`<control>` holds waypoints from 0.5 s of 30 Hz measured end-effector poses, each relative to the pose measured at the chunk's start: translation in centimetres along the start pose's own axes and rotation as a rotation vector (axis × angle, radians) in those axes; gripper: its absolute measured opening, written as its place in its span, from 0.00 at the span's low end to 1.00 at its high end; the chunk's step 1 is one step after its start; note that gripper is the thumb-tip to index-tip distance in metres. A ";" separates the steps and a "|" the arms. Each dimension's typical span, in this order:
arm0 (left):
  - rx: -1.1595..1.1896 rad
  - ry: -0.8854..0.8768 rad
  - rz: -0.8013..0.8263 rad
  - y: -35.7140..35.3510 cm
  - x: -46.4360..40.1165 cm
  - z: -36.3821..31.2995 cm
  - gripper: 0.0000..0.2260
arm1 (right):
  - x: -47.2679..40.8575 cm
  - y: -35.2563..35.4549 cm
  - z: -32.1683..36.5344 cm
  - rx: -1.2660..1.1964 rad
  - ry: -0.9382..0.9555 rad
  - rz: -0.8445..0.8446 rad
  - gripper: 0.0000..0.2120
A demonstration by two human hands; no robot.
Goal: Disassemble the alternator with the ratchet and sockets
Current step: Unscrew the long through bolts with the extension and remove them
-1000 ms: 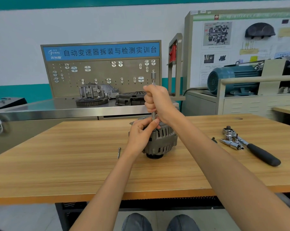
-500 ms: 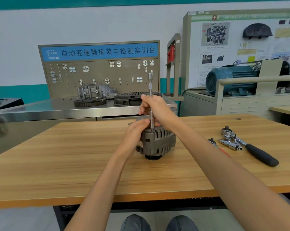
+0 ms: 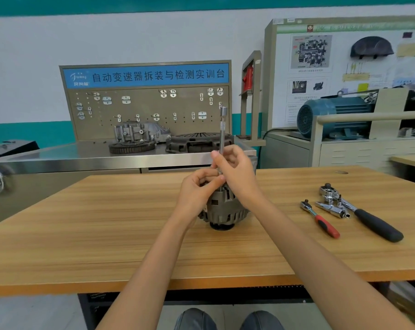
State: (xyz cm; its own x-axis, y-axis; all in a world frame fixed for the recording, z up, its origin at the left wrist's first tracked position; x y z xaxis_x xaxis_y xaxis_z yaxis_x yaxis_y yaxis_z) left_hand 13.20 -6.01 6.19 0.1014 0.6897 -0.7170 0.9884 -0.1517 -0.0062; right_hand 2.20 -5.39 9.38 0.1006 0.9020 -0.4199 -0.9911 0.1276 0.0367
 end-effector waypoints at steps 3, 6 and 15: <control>-0.032 -0.013 -0.009 -0.3 0.0 -0.2 0.04 | 0.1 0.1 0.0 0.005 0.031 0.008 0.05; -0.021 0.010 0.030 -0.1 -0.1 -0.4 0.09 | 0.1 0.3 0.2 -0.016 0.045 0.061 0.04; 0.037 0.068 0.165 0.9 -0.7 -1.2 0.07 | 0.2 0.8 0.5 -0.002 0.039 0.169 0.11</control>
State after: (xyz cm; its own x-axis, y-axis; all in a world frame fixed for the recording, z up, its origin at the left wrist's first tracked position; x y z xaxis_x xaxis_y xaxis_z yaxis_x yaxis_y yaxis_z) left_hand 14.11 -5.74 7.51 0.2705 0.6995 -0.6615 0.9531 -0.2916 0.0815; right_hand 1.42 -4.85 9.81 -0.0714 0.8938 -0.4428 -0.9938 -0.0258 0.1083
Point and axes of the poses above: each hand's wrist, its own x-axis away from the middle knuckle, its own y-axis out of the back of the hand, z = x × y, the point moved 1 cm from there along -x, towards the middle knuckle, and after that the axes turned 15 degrees about -y, right-handed, at the moved point
